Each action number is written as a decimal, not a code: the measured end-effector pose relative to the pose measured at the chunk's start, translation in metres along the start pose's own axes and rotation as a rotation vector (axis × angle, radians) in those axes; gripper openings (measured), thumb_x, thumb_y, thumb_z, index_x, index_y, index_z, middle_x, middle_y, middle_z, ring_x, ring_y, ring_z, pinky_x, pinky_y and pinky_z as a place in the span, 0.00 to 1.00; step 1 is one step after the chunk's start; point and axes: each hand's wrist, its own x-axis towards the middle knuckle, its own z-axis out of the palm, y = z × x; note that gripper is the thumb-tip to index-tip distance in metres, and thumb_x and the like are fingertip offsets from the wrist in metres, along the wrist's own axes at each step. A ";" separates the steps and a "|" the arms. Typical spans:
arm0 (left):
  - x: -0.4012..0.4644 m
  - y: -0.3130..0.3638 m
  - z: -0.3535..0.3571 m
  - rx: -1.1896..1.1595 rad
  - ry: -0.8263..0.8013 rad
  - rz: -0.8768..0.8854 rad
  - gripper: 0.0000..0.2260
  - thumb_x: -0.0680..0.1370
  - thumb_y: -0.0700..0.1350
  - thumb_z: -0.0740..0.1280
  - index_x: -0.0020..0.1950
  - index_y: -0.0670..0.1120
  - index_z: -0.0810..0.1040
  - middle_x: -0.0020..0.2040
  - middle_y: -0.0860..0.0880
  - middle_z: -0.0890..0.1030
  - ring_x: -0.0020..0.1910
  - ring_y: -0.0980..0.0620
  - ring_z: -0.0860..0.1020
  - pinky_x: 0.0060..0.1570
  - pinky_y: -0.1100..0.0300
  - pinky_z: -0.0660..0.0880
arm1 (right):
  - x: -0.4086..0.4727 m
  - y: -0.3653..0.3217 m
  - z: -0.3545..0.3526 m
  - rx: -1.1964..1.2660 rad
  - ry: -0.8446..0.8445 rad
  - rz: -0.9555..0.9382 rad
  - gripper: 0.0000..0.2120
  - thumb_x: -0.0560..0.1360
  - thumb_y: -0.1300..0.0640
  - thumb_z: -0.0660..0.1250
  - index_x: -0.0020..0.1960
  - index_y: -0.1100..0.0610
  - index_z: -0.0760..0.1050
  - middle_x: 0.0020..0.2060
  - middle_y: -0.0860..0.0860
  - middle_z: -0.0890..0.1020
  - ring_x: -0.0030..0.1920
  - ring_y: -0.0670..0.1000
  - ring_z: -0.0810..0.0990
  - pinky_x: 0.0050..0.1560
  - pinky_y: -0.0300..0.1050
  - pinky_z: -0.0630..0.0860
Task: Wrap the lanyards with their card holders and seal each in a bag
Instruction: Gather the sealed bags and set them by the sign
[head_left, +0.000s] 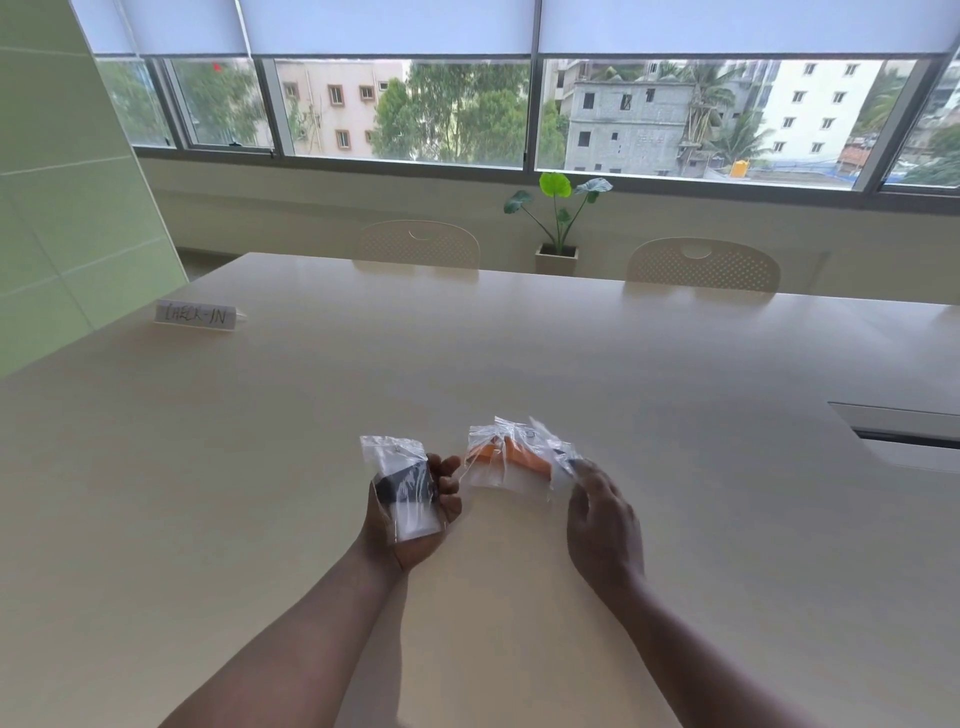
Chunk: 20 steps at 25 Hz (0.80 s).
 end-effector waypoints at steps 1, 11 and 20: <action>0.000 0.000 -0.002 0.010 0.004 0.010 0.26 0.51 0.42 0.84 0.46 0.39 0.82 0.52 0.40 0.81 0.39 0.48 0.79 0.39 0.58 0.78 | 0.001 0.000 -0.001 0.032 0.035 0.050 0.18 0.81 0.62 0.61 0.68 0.52 0.76 0.63 0.53 0.82 0.61 0.58 0.81 0.56 0.46 0.75; 0.004 -0.002 0.006 -0.007 -0.007 0.035 0.30 0.46 0.44 0.88 0.43 0.38 0.83 0.60 0.33 0.81 0.58 0.36 0.82 0.57 0.46 0.80 | -0.004 -0.036 -0.006 0.358 0.203 0.136 0.20 0.78 0.52 0.57 0.68 0.50 0.75 0.55 0.51 0.86 0.49 0.56 0.83 0.45 0.42 0.73; -0.001 -0.008 0.015 0.052 0.049 0.030 0.34 0.72 0.52 0.71 0.70 0.34 0.66 0.69 0.31 0.70 0.69 0.34 0.71 0.75 0.41 0.65 | -0.042 -0.094 0.042 0.352 -0.126 -0.229 0.17 0.83 0.57 0.61 0.70 0.50 0.74 0.60 0.51 0.84 0.56 0.50 0.83 0.50 0.41 0.77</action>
